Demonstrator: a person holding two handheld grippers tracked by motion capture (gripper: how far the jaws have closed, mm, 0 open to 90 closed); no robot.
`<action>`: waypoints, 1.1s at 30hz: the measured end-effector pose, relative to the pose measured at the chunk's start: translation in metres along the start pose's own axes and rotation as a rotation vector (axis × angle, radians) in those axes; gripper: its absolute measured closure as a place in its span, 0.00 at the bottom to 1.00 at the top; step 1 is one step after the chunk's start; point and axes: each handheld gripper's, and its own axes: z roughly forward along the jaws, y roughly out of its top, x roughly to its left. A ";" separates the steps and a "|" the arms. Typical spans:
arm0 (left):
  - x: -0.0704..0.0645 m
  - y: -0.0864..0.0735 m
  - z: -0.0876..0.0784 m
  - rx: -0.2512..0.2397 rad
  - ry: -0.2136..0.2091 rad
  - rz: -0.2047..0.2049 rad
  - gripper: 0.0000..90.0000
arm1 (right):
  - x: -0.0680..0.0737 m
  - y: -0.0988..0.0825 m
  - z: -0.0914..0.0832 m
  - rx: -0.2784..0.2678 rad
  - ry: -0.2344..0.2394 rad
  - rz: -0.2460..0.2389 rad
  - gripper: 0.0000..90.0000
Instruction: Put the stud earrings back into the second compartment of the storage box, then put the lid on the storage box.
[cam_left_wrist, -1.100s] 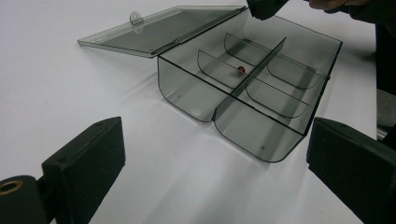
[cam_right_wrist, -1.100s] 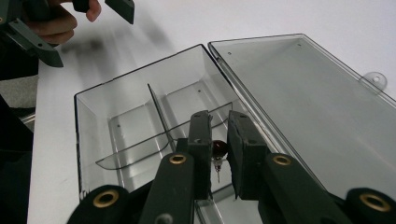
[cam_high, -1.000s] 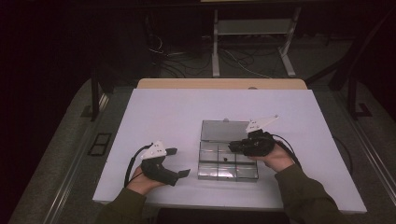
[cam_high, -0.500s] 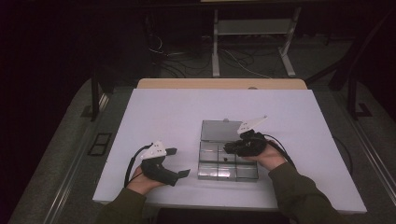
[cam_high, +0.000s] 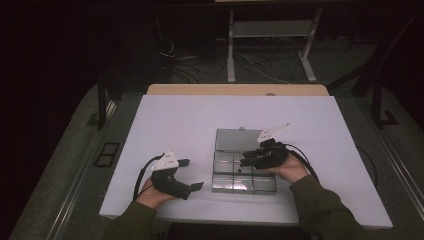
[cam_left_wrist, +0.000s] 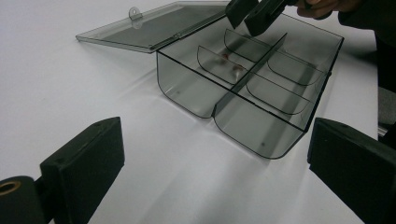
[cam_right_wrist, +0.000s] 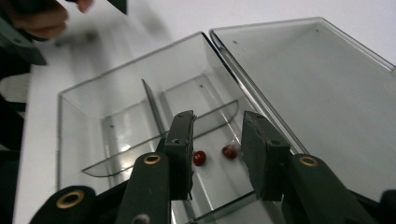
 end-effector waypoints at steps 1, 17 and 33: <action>0.000 0.000 0.000 -0.004 0.000 -0.003 0.03 | 0.000 0.000 -0.001 -0.008 0.007 -0.002 0.70; 0.001 0.003 -0.001 -0.019 0.018 -0.002 0.06 | -0.005 0.000 -0.025 -0.099 0.000 0.024 0.57; 0.012 0.030 0.006 -0.040 0.038 -0.001 0.31 | -0.020 0.000 -0.045 -0.123 -0.117 0.037 0.71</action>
